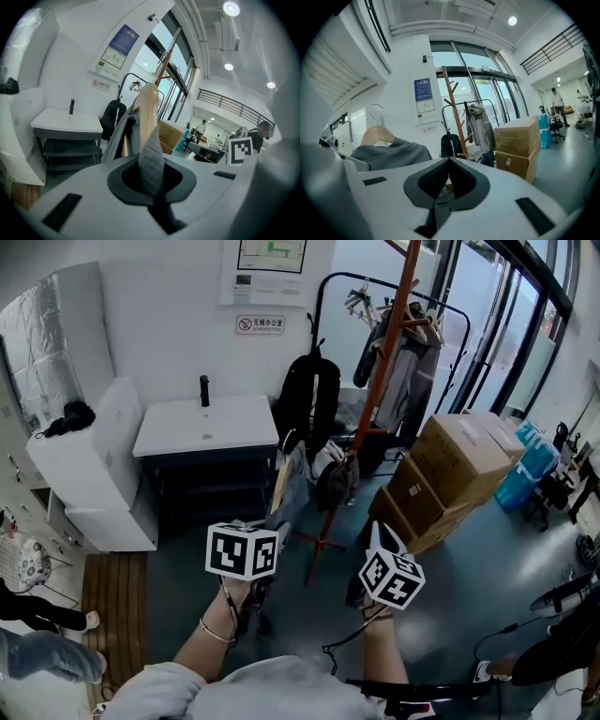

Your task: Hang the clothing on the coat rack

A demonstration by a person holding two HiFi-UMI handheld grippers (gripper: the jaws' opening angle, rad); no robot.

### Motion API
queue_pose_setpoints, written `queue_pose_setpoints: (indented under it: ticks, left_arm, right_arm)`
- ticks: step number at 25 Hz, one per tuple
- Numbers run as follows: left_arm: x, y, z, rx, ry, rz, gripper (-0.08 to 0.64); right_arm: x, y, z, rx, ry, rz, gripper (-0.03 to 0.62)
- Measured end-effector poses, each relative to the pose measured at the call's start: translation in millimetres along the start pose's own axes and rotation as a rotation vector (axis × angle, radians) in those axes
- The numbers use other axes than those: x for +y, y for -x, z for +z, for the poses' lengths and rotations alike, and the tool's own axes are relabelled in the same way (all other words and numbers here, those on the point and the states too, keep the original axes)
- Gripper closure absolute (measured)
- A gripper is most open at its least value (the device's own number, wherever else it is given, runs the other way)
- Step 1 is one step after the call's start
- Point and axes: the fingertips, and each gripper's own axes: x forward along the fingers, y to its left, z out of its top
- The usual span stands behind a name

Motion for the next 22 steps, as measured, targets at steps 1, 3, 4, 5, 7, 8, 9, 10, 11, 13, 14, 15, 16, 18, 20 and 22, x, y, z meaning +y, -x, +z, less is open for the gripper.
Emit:
queue_pose_setpoints:
  ticks: [1, 3, 4, 5, 7, 8, 9, 10, 11, 13, 14, 15, 16, 18, 20, 22]
  left_arm:
    - [0.7, -4.5, 2.1, -0.002, 0.002, 0.004, 0.536]
    - [2.9, -13.5, 6.0, -0.007, 0.01, 0.015, 0.536]
    - [4.3, -18.0, 8.1, -0.008, 0.014, 0.021, 0.537]
    - [5.6, -22.5, 10.7, -0.009, 0.017, 0.027, 0.537]
    - [6.4, -30.8, 18.1, -0.018, 0.013, 0.033, 0.536]
    - [6.0, -34.5, 22.3, -0.026, 0.007, 0.035, 0.536]
    - [5.9, -38.1, 25.4, -0.031, 0.005, 0.039, 0.537]
    - [6.6, -41.8, 26.6, -0.032, 0.009, 0.046, 0.537]
    - [8.0, -45.5, 26.8, -0.03, 0.015, 0.056, 0.536]
    - [10.2, -51.8, 29.3, -0.031, 0.017, 0.072, 0.537]
    - [10.8, -54.1, 32.0, -0.035, 0.015, 0.078, 0.537]
    - [11.3, -56.0, 35.1, -0.04, 0.013, 0.083, 0.536]
    - [11.6, -57.6, 38.1, -0.046, 0.011, 0.088, 0.535]
    - [11.7, -60.9, 42.8, -0.055, 0.005, 0.095, 0.535]
    - [12.2, -64.5, 45.8, -0.059, -0.006, 0.101, 0.537]
    - [14.3, -68.2, 48.5, -0.058, -0.014, 0.105, 0.537]
  right_arm:
    - [-3.1, -5.4, 1.3, 0.001, 0.0, 0.003, 0.569]
    - [-9.4, -15.5, 4.2, 0.001, -0.004, 0.009, 0.569]
    - [-12.4, -20.6, 5.9, 0.0, -0.006, 0.012, 0.569]
    - [-15.2, -25.8, 7.5, -0.001, -0.008, 0.016, 0.569]
    - [-21.3, -35.5, 9.1, -0.001, -0.011, 0.023, 0.569]
    - [-24.7, -39.8, 9.2, 0.0, -0.013, 0.025, 0.569]
    - [-28.4, -43.9, 9.3, 0.0, -0.016, 0.027, 0.569]
    - [-32.2, -47.8, 9.8, 0.0, -0.02, 0.029, 0.569]
    - [-35.9, -51.6, 10.6, 0.0, -0.023, 0.03, 0.569]
    - [-42.7, -58.6, 12.8, -0.001, -0.026, 0.032, 0.569]
    - [-45.3, -61.9, 13.9, 0.0, -0.025, 0.034, 0.569]
    - [-47.4, -65.1, 15.0, 0.0, -0.025, 0.037, 0.569]
    - [-49.2, -68.2, 16.1, 0.0, -0.023, 0.04, 0.569]
    - [-53.4, -73.9, 17.4, 0.0, -0.023, 0.043, 0.569]
    - [-58.2, -79.7, 17.0, 0.001, -0.03, 0.041, 0.569]
    - [-61.2, -85.5, 15.3, 0.004, -0.039, 0.038, 0.569]
